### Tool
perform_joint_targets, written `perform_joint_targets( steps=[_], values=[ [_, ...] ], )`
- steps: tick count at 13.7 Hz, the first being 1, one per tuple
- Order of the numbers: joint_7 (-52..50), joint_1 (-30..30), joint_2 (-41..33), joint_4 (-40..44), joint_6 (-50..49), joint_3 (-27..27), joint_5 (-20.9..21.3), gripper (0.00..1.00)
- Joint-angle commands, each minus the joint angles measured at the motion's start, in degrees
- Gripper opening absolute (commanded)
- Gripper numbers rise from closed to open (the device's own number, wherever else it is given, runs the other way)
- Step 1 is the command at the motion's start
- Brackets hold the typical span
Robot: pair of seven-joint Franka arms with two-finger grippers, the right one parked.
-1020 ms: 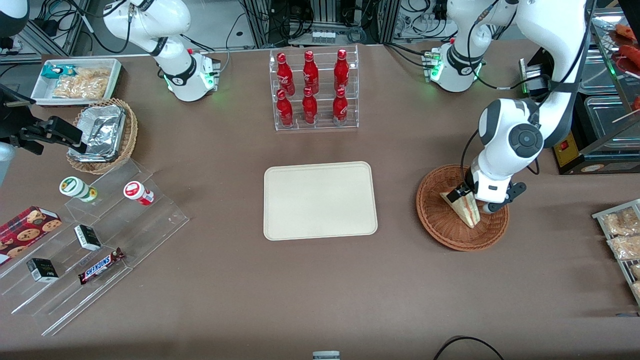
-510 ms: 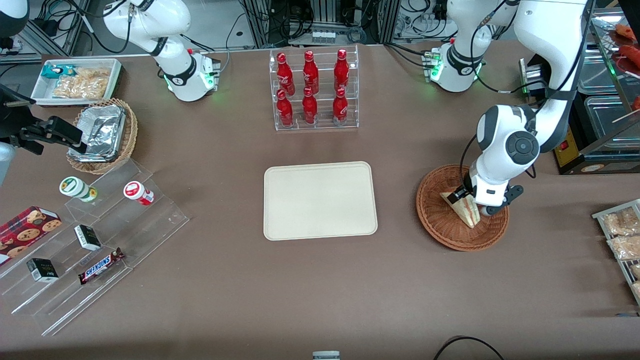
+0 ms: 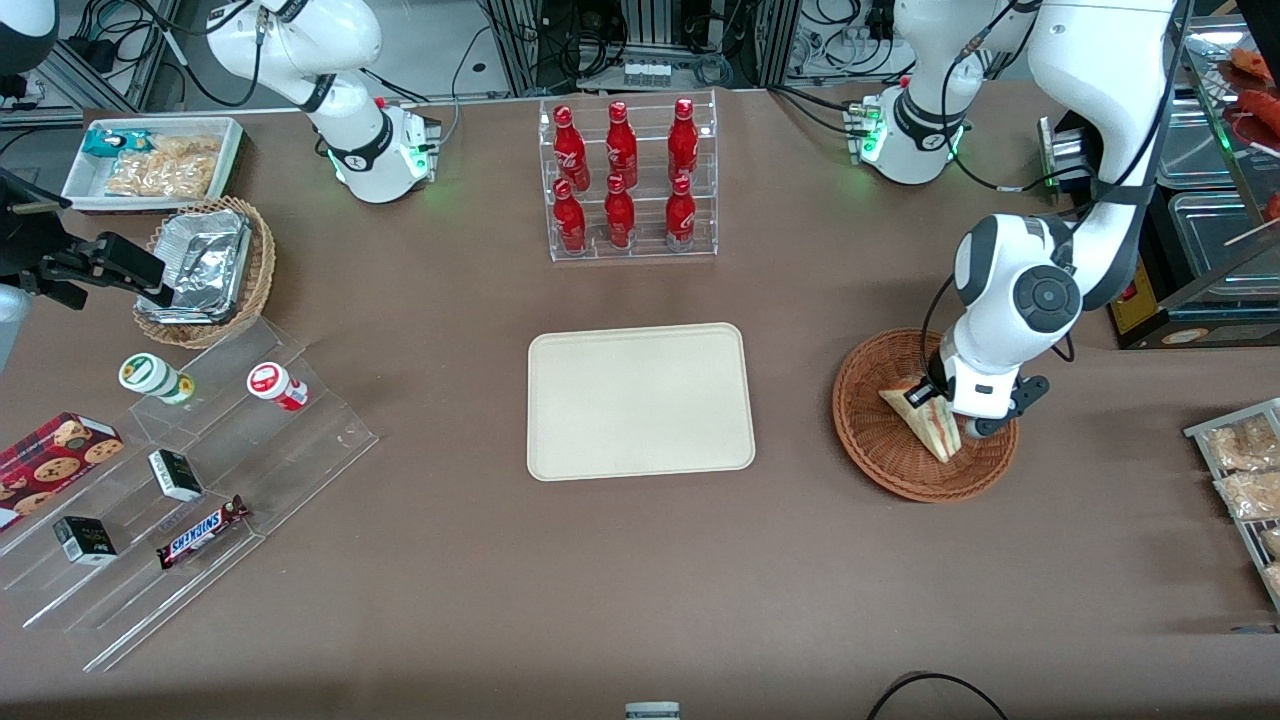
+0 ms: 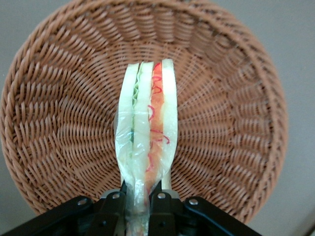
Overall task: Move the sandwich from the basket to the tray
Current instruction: 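Lower the left gripper and close it on the sandwich's wrapper end, then lift the sandwich and carry it over the cream tray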
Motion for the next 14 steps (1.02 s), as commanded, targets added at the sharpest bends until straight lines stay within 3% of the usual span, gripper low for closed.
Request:
perform_joint_targets(
  steps=[1,4,6,8,12,14],
  values=[
    [1.15,-0.55,-3.96,1.61,-7.52,0.20,0.70,0.07],
    [5.12,-2.29,-3.63,9.50,-23.33,-0.16,0.79,0.03],
    [5.21,-5.02,-1.52,13.47,-24.52,-0.16,0.79,0.03],
    [15.34,-7.57,-1.16,14.62,-25.14,-0.16,3.76,0.06],
    [15.40,-10.82,3.30,22.85,-31.88,-0.42,1.67,0.07],
    [15.32,-12.41,8.31,29.37,-34.97,-0.59,-1.74,0.01]
  ],
)
